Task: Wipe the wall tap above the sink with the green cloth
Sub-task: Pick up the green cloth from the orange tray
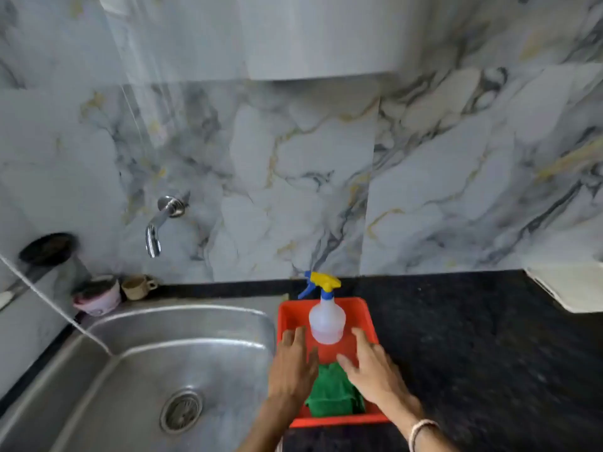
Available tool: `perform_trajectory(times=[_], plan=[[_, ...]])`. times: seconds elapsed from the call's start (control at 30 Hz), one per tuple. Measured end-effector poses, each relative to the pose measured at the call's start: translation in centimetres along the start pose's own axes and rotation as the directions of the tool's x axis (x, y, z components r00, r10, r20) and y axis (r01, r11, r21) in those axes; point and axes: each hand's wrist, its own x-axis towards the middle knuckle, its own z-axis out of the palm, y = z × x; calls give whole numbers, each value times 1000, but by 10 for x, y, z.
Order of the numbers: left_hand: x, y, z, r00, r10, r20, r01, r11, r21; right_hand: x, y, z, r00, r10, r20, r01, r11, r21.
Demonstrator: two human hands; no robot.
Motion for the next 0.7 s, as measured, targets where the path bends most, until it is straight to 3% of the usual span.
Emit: perform_trajectory(times=[0.07, 0.13, 0.27, 0.33, 0.4, 0.47, 0.57, 0.7], plan=[[7, -5, 20, 984, -128, 122, 135, 990, -48, 3, 4, 24, 983, 118, 137, -114, 993, -32], [13, -9, 36, 944, -250, 215, 268, 961, -62, 4, 9, 42, 961, 215, 172, -213, 977, -27], [22, -9, 57, 885, -390, 256, 444, 873, -204, 16, 15, 56, 926, 332, 181, -349, 934, 76], [26, -10, 64, 839, -458, 293, 539, 770, -340, 21, 20, 61, 914, 344, 215, -379, 913, 153], [25, -11, 65, 834, -439, 334, 552, 650, -522, 25, 29, 67, 933, 300, 199, -347, 895, 281], [19, -14, 56, 871, -343, 351, 489, 548, -679, 27, 37, 67, 955, 228, 189, -289, 857, 427], [9, -19, 20, 920, -141, 365, 389, 415, -822, 25, 32, 50, 965, 100, 243, -248, 651, 718], [10, -18, -53, 963, -8, 270, 268, 159, -950, 20, -19, 12, 950, -145, 276, -265, 93, 960]])
